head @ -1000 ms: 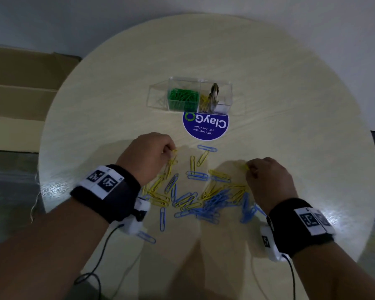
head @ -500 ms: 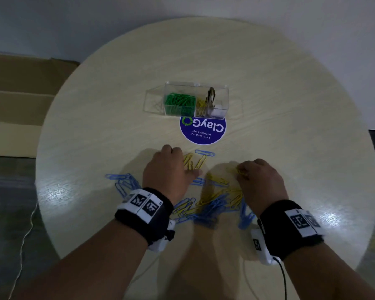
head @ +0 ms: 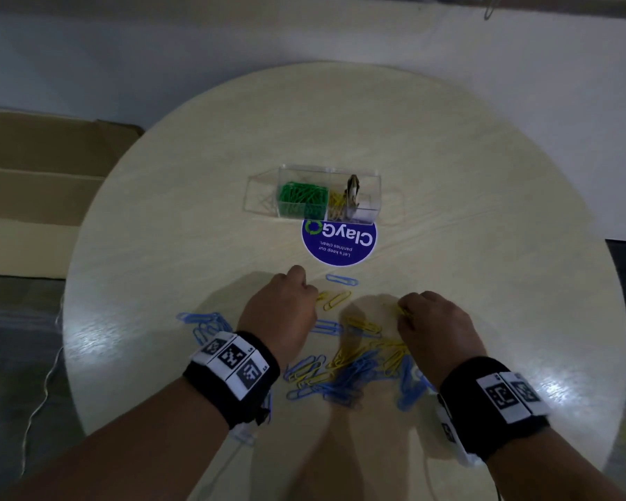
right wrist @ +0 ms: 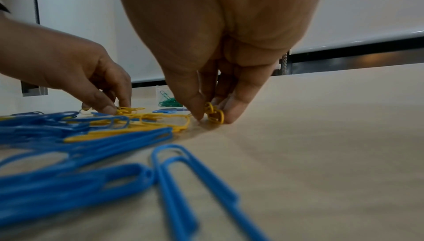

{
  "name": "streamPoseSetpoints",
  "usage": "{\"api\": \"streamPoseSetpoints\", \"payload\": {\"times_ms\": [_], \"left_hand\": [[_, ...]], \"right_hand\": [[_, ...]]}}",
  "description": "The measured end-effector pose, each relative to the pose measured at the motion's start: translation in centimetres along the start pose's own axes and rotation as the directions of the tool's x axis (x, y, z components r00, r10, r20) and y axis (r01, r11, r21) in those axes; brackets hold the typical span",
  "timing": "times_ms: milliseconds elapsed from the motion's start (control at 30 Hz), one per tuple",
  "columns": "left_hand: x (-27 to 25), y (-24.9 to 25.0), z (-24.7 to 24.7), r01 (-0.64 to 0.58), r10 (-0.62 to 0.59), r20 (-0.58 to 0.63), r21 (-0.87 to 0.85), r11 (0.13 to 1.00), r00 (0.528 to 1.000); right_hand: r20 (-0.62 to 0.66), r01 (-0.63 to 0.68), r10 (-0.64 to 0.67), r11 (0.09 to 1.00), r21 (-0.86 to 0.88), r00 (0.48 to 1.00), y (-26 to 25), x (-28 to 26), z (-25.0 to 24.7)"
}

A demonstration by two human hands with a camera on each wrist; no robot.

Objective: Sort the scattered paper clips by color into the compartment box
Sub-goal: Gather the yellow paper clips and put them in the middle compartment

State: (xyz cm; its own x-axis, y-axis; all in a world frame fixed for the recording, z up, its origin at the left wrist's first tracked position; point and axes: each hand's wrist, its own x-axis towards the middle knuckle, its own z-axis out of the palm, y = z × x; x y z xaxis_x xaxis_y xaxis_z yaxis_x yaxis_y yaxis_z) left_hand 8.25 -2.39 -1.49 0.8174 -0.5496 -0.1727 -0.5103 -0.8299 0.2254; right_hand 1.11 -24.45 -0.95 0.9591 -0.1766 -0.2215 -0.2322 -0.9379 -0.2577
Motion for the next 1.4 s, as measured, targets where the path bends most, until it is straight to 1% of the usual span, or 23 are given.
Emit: {"api": "streamPoseSetpoints", "payload": {"times_ms": [100,200,267,333,400,433,500,600,667,767,833,900,933,967,1033,1100,1133,1233,1300,1367,1400], "left_hand": [[0.2,-1.0,0.0,-0.074,0.073,0.01,0.066,0.995,0.997],[0.6,-2.1,-0.3,-0.146,0.152,-0.015,0.193,0.97,0.988],[0.8,-2.6,-0.6,-0.151,0.166,-0.046,0.234,0.96,0.985],[1.1,-2.9,-1.2,-0.12,0.134,-0.084,0.152,0.981,0.987],[1.7,-2.5,-2.2,-0.058,0.051,-0.136,-0.049,0.997,0.989],[2.1,-2.2,-2.8,-0.008,-0.013,-0.137,-0.157,0.988,0.99],[3.4,-1.6,-4.4,0.079,-0.13,-0.154,-0.302,0.95,0.979],[6.0,-0.7,-6.6,0.119,-0.247,-0.21,-0.484,0.867,0.946],[8.2,-0.4,-7.7,0.116,-0.284,-0.261,-0.515,0.85,0.923],[11.2,0.0,-8.7,0.118,-0.295,-0.324,-0.468,0.876,0.899],[12.8,0.1,-8.4,0.134,-0.282,-0.304,-0.427,0.894,0.91],[14.0,0.2,-7.7,0.158,-0.26,-0.232,-0.382,0.911,0.937],[14.3,0.3,-7.4,0.166,-0.254,-0.208,-0.365,0.916,0.945],[14.4,0.3,-7.3,0.169,-0.257,-0.208,-0.368,0.915,0.944],[14.2,0.0,-7.0,0.145,-0.283,-0.255,-0.451,0.881,0.924],[13.9,-0.3,-7.0,0.134,-0.339,-0.26,-0.582,0.802,0.904],[13.7,-0.5,-6.9,0.135,-0.358,-0.252,-0.618,0.774,0.899],[13.3,-1.2,-7.0,0.156,-0.386,-0.242,-0.635,0.757,0.89],[12.5,-1.7,-7.4,0.161,-0.416,-0.262,-0.648,0.745,0.871],[11.0,-2.2,-7.8,0.161,-0.444,-0.284,-0.662,0.732,0.85],[10.1,-2.4,-7.9,0.16,-0.451,-0.282,-0.673,0.722,0.847]], "right_hand": [[0.01,-0.008,0.008,1.0,0.003,1.0,0.1,0.0,-0.1],[-0.004,-0.034,0.035,0.997,0.073,0.999,0.3,-0.1,-0.3],[-0.01,-0.062,0.063,0.992,0.112,0.998,0.5,-0.1,-0.4],[-0.019,-0.089,0.094,0.981,0.173,0.995,0.9,-0.1,-0.5],[-0.036,-0.12,0.135,0.956,0.268,0.99,1.1,0.0,-0.7],[-0.047,-0.132,0.154,0.941,0.313,0.987,1.2,0.1,-0.9],[-0.077,-0.135,0.176,0.917,0.375,0.981,1.2,0.3,-1.4],[-0.115,-0.118,0.181,0.901,0.417,0.977,1.0,0.5,-2.3],[-0.126,-0.108,0.179,0.895,0.433,0.976,1.1,0.9,-2.7],[-0.145,-0.092,0.171,0.895,0.437,0.975,1.3,1.6,-3.1],[-0.15,-0.087,0.169,0.894,0.439,0.974,1.3,2.0,-3.2],[-0.161,-0.08,0.168,0.891,0.446,0.973,1.3,2.4,-3.4],[-0.166,-0.077,0.167,0.892,0.446,0.972,1.2,2.6,-3.6],[-0.168,-0.073,0.163,0.893,0.444,0.972,1.1,2.8,-3.8],[-0.175,-0.057,0.15,0.893,0.447,0.973,0.8,3.4,-4.4],[-0.181,-0.049,0.151,0.879,0.474,0.972,0.2,4.3,-5.2],[-0.184,-0.043,0.152,0.87,0.491,0.971,-0.1,4.8,-5.6],[-0.212,-0.008,0.133,0.864,0.503,0.968,-1.7,6.9,-6.8],[-0.218,0.009,0.128,0.844,0.536,0.967,-2.9,8.7,-7.5],[-0.21,0.0,0.149,0.816,0.579,0.966,-4.0,10.9,-7.8],[-0.205,-0.008,0.154,0.817,0.577,0.967,-4.6,12.0,-7.8]]}}
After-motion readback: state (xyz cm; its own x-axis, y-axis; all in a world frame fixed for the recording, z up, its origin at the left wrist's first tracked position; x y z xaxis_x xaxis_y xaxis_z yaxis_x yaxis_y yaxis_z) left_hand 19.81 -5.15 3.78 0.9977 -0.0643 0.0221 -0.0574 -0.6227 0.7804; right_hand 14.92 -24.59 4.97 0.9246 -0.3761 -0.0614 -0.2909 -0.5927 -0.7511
